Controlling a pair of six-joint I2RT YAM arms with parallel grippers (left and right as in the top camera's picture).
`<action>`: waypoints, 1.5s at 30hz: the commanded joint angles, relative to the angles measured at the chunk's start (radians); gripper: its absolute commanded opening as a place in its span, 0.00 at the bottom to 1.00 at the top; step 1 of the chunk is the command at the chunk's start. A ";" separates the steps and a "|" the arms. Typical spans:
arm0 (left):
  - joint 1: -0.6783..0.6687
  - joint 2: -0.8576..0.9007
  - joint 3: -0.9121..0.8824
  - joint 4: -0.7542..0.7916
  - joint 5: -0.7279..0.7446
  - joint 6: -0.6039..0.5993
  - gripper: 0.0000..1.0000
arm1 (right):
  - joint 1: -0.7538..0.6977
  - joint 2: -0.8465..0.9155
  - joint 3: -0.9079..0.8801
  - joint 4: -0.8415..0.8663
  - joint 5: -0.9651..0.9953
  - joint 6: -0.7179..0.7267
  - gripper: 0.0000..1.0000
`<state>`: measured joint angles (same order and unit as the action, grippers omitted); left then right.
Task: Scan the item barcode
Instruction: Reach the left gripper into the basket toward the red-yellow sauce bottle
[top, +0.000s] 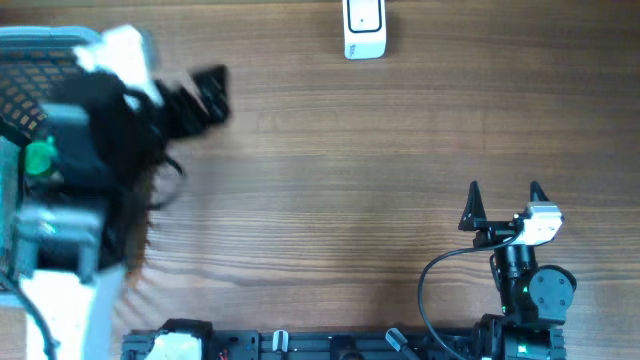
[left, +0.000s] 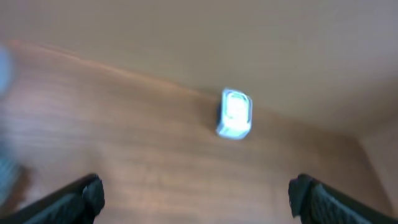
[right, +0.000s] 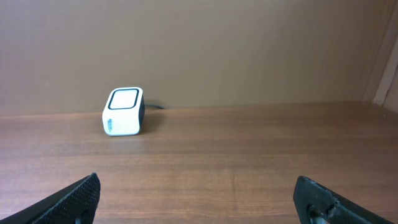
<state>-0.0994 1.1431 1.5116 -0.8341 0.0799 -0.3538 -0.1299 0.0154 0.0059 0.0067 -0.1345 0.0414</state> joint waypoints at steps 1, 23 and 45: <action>0.179 0.170 0.351 -0.179 -0.152 -0.191 1.00 | -0.003 -0.008 -0.001 0.003 -0.005 0.011 1.00; 0.647 0.729 0.442 -0.565 -0.120 -0.418 1.00 | -0.003 -0.008 0.000 0.003 -0.005 0.011 1.00; 0.647 0.916 0.436 -0.512 -0.181 -0.414 1.00 | -0.003 -0.008 0.000 0.003 -0.005 0.011 1.00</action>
<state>0.5400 2.0270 1.9560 -1.3518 -0.0681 -0.7547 -0.1299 0.0154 0.0059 0.0067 -0.1345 0.0414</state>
